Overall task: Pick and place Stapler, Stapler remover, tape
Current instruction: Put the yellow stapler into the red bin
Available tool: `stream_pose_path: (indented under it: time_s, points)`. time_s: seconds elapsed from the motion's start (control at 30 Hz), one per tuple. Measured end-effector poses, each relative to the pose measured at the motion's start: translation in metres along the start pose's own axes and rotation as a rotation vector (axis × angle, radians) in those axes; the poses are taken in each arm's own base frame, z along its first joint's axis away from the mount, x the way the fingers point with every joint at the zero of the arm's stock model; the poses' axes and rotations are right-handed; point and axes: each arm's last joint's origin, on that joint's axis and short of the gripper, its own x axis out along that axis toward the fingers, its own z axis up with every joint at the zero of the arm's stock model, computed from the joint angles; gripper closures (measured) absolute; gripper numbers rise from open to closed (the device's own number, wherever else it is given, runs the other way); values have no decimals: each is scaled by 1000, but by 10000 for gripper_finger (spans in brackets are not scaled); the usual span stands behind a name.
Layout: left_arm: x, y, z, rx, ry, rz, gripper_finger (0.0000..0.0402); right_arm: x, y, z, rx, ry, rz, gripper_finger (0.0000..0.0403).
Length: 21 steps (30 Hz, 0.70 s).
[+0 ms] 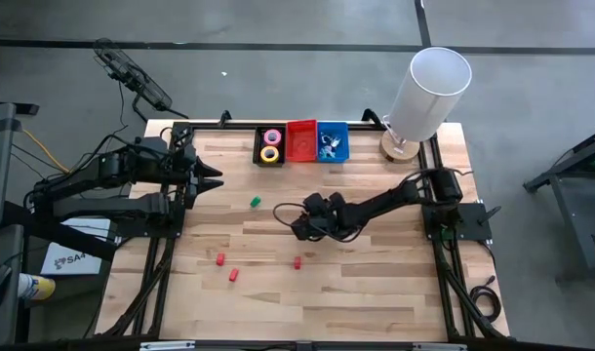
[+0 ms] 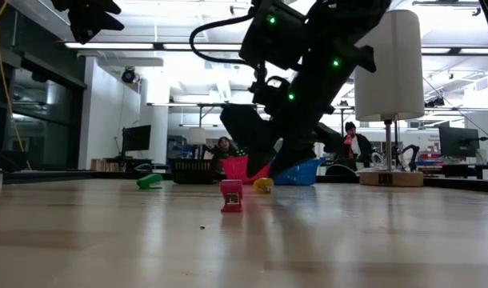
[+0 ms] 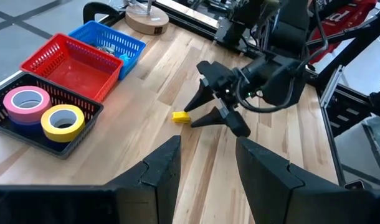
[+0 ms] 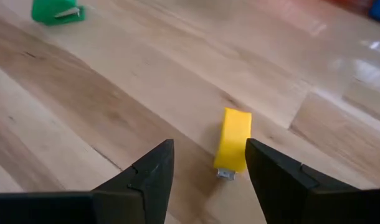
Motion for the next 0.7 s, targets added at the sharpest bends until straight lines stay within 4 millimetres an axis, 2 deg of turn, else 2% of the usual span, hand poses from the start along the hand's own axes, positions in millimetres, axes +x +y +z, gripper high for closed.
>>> stream_pose_path:
  time_s: [0.4, 0.7]
  points:
    - [0, 0, 0, 24, 0, 1, 250, 1, -1, -4, -23, 10, -16, 215]
    - [0, 0, 0, 24, -1, 1, 250, 4, -4, -2, 34, 77, 3, 215]
